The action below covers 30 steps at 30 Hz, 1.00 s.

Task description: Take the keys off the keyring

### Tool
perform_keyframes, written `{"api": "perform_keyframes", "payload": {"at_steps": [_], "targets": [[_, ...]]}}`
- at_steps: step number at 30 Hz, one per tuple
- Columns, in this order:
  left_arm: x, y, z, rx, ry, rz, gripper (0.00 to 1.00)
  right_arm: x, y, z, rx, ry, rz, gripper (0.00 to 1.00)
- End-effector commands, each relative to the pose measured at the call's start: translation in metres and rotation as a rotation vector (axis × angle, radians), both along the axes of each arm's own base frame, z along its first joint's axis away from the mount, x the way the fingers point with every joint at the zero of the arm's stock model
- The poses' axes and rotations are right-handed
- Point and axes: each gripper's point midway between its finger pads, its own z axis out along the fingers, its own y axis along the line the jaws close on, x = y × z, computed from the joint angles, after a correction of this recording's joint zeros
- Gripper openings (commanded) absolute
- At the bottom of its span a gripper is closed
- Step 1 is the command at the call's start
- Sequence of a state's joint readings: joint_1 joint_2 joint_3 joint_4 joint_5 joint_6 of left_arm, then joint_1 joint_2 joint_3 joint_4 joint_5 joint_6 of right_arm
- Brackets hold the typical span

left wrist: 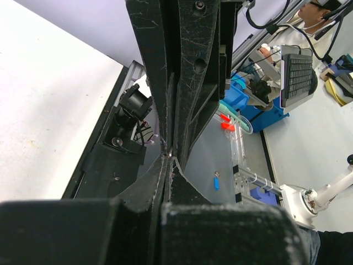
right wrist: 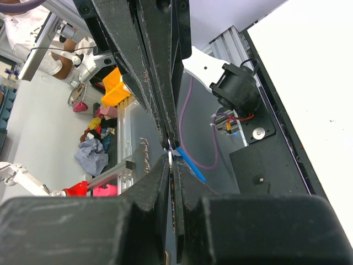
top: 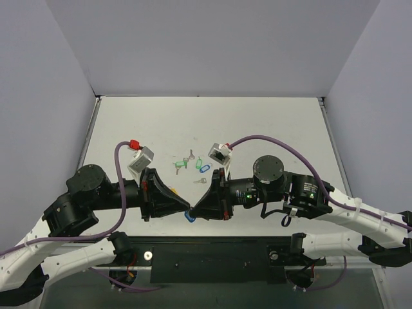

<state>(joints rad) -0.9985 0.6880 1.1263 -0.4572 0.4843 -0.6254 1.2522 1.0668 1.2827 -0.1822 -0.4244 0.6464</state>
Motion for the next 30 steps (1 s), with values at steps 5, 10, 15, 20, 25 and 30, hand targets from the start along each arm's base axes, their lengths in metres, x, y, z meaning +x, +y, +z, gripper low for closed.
{"api": "perform_keyframes", "payload": {"at_steps": [5,10,15,20,25,30], "targets": [[0.002,0.000,0.028,-0.085,-0.031,0.014,0.51,0.003,0.001,0.016,0.060,-0.027,-0.019,0.00],[0.016,0.004,0.040,-0.123,-0.016,0.115,0.73,0.004,-0.002,0.017,0.064,-0.036,-0.026,0.00],[0.032,0.021,0.064,-0.326,0.000,0.251,0.75,0.008,-0.003,0.019,0.087,-0.050,-0.050,0.00],[0.040,0.034,0.065,-0.482,0.013,0.315,0.75,0.011,-0.001,0.033,0.126,-0.064,-0.067,0.00],[0.040,0.041,0.068,-0.570,0.016,0.323,0.73,0.011,0.000,0.040,0.128,-0.079,-0.057,0.00],[0.042,0.043,0.061,-0.640,0.053,0.324,0.68,0.015,0.003,0.040,0.126,-0.089,-0.058,0.00]]}}
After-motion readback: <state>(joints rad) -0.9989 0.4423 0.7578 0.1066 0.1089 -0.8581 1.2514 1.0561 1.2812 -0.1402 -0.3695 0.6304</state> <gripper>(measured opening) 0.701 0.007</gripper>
